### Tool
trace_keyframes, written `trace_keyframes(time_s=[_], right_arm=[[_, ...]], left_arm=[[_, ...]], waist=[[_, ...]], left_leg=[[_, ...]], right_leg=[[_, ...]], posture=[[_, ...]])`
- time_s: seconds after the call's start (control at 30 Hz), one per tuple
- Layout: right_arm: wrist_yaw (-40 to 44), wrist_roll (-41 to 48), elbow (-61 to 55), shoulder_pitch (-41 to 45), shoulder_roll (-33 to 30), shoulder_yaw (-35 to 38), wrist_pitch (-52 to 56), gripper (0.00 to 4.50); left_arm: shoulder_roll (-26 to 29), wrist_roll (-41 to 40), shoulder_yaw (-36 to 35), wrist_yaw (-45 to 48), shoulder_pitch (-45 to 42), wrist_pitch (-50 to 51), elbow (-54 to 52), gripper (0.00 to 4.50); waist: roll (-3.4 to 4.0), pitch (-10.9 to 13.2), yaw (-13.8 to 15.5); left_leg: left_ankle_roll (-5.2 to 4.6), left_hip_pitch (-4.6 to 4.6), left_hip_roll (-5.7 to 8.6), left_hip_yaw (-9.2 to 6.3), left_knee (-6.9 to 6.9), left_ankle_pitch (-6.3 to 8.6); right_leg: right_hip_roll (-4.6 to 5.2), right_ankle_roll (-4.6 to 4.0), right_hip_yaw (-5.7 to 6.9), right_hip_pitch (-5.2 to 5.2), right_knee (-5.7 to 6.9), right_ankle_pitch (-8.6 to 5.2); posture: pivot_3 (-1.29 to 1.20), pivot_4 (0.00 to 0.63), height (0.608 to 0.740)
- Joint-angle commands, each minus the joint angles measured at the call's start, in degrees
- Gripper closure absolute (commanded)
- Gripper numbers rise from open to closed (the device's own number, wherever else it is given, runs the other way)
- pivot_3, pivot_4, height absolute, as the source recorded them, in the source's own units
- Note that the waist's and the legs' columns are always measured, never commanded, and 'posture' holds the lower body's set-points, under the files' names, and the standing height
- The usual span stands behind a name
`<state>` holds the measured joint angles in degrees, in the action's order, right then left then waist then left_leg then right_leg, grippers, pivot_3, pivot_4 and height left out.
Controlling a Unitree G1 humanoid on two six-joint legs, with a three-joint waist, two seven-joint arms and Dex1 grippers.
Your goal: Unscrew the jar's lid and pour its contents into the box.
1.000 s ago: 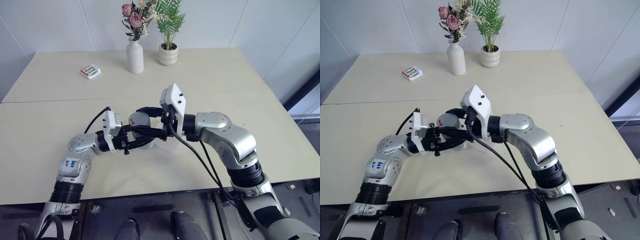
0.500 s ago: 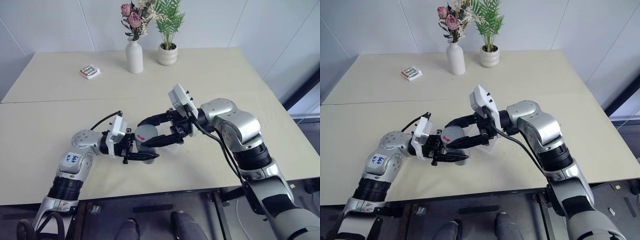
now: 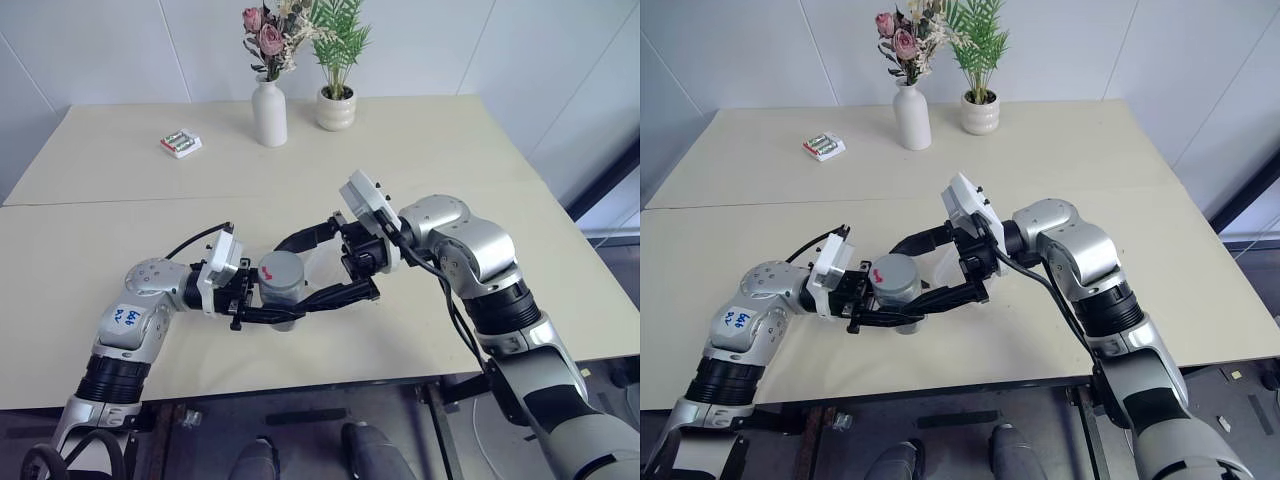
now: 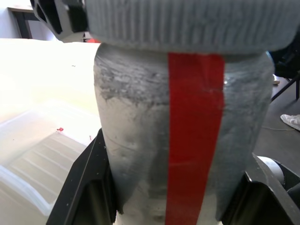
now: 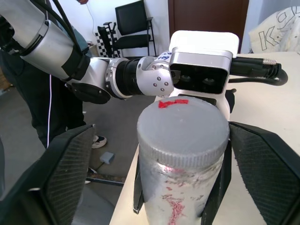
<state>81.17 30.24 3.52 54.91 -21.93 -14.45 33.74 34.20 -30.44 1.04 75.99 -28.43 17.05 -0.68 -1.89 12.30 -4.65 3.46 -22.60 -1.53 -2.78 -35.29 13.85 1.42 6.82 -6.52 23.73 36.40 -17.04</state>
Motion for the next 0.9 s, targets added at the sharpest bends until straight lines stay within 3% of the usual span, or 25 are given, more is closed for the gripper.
trace_keyframes(time_s=[0.03,0.5,0.9], right_arm=[[0.9,2.1,-3.6,-0.4,0.3,1.8,-1.5,0.02],[-7.2,1.5,-4.6,-2.4,1.1,6.1,-5.1,0.02],[-18.0,1.3,-10.9,-2.0,5.1,2.3,2.1,0.02]], left_arm=[[0.0,-1.8,-3.4,-2.6,0.0,0.0,-1.6,2.37],[0.5,-2.6,-5.5,-5.0,4.9,0.0,-4.7,2.37],[-1.6,-1.4,-3.7,-5.9,2.8,-0.8,-3.0,2.37]], waist=[[0.0,0.0,0.0],[0.01,0.0,0.0],[0.01,0.0,-0.1]], left_leg=[[0.0,0.0,0.0,0.0,0.0,0.0],[0.0,0.01,-0.01,0.0,-0.02,0.0],[0.01,0.01,-0.01,-0.01,-0.03,0.0]], right_leg=[[0.0,0.0,0.0,0.0,0.0,0.0],[0.0,0.0,0.0,0.0,0.05,0.0],[0.0,-0.02,0.0,0.02,0.08,-0.01]], posture=[[0.0,0.15,0.74],[0.0,0.15,0.74],[0.0,0.15,0.74]])
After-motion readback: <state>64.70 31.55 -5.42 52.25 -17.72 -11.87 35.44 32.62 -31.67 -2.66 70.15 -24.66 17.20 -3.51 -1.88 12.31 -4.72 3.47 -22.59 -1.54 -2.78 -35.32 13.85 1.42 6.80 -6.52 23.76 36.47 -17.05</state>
